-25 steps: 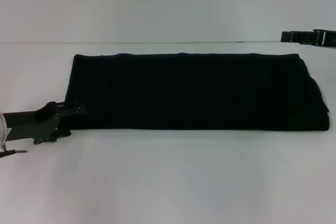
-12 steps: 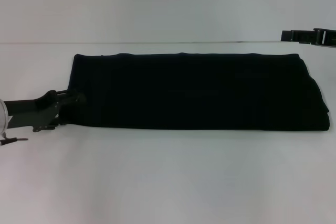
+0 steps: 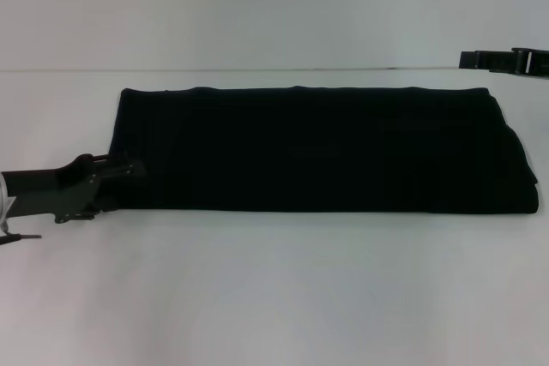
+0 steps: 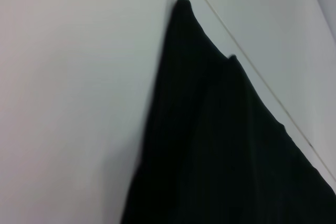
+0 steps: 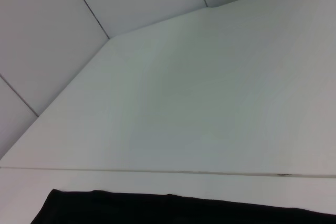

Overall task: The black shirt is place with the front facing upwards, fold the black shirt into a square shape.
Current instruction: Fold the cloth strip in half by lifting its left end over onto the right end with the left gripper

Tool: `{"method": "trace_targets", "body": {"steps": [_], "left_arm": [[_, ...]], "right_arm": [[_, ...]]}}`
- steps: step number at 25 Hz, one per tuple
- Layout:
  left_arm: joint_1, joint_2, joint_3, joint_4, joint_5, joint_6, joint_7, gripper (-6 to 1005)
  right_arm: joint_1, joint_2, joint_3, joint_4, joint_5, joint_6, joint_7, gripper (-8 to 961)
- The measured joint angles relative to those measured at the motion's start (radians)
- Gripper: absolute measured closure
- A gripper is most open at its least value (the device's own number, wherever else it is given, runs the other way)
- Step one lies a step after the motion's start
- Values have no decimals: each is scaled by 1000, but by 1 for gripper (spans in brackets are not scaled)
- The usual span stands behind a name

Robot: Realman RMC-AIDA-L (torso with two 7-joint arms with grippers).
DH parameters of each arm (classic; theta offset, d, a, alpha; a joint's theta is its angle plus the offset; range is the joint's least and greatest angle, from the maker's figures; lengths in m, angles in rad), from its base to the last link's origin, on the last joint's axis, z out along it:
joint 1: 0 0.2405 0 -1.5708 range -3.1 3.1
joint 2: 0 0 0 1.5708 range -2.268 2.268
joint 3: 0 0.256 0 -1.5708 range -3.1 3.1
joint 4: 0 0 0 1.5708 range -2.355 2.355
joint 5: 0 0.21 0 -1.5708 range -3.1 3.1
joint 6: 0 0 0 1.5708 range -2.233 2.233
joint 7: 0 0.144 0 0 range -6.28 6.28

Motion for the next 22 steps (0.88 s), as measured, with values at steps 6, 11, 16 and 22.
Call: {"method": "trace_targets", "body": {"steps": [6, 11, 16, 22], "left_arm": [[8, 2, 4, 17, 8, 36, -3, 123], [1, 6, 2, 12, 51, 21, -11, 123], [0, 6, 2, 7, 76, -1, -23, 124], [-8, 9, 6, 7, 90, -25, -29, 124]], "right_arm": [[0, -1, -2, 1, 0, 1, 0, 196], [0, 1, -2, 1, 0, 1, 0, 195], [0, 3, -2, 1, 0, -1, 0, 195], [0, 3, -2, 0, 0, -3, 0, 195]]}}
